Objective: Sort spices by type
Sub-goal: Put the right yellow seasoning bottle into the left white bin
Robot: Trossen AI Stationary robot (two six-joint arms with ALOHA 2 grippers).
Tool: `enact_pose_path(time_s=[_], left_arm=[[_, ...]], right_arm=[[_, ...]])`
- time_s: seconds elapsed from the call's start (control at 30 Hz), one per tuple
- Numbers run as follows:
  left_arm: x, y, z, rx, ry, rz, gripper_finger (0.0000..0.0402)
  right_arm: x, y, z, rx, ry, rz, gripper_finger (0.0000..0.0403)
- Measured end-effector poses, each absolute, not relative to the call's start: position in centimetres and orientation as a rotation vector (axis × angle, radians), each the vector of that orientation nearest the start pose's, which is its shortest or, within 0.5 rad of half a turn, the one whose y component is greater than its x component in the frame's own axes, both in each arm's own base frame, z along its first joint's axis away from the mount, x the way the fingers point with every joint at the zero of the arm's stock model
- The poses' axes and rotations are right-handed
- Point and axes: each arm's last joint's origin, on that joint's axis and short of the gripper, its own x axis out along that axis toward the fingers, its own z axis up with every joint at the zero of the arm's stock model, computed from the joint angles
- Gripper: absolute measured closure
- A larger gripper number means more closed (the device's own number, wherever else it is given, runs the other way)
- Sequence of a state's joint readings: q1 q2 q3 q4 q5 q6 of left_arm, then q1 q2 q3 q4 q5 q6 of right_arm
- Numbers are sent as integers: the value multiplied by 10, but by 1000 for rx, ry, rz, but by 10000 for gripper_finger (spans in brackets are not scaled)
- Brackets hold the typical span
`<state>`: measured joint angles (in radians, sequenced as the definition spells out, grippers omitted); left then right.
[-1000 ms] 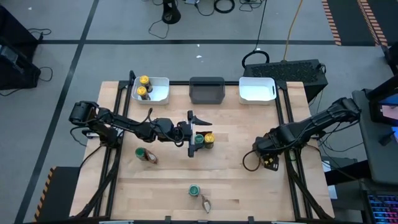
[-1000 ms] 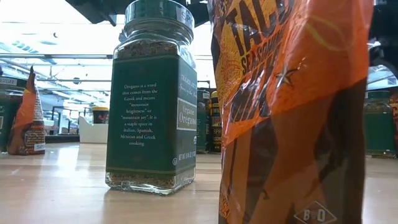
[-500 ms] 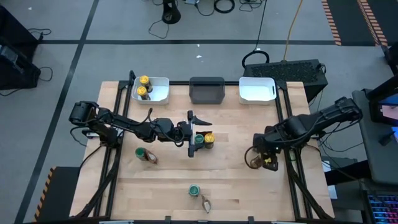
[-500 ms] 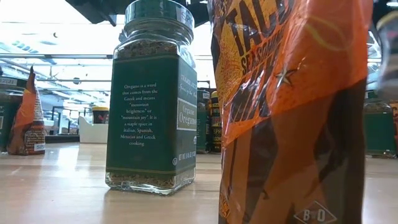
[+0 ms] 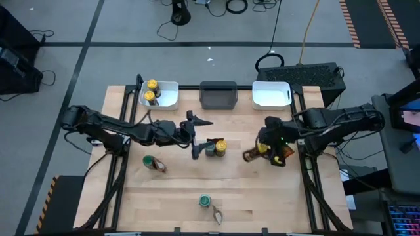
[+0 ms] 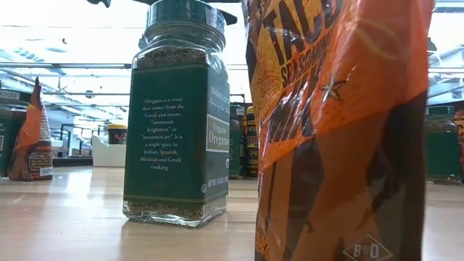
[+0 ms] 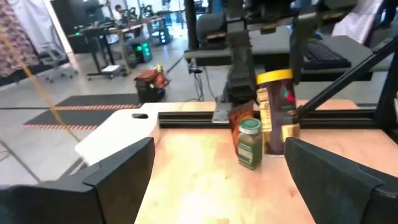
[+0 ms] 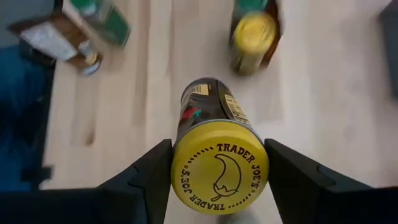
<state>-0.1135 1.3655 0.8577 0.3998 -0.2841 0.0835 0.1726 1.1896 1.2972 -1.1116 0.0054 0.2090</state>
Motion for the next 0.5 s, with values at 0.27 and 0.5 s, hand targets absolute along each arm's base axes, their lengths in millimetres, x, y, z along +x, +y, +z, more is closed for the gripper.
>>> enact_pose_path(time_s=[0.27, 0.5], left_arm=[[266, -19, 305, 108, 210, 273, 43], [249, -16, 311, 101, 250, 318, 43]], right_arm=[[240, -4, 358, -56, 808, 7, 200], [280, -38, 363, -166, 719, -49, 200]])
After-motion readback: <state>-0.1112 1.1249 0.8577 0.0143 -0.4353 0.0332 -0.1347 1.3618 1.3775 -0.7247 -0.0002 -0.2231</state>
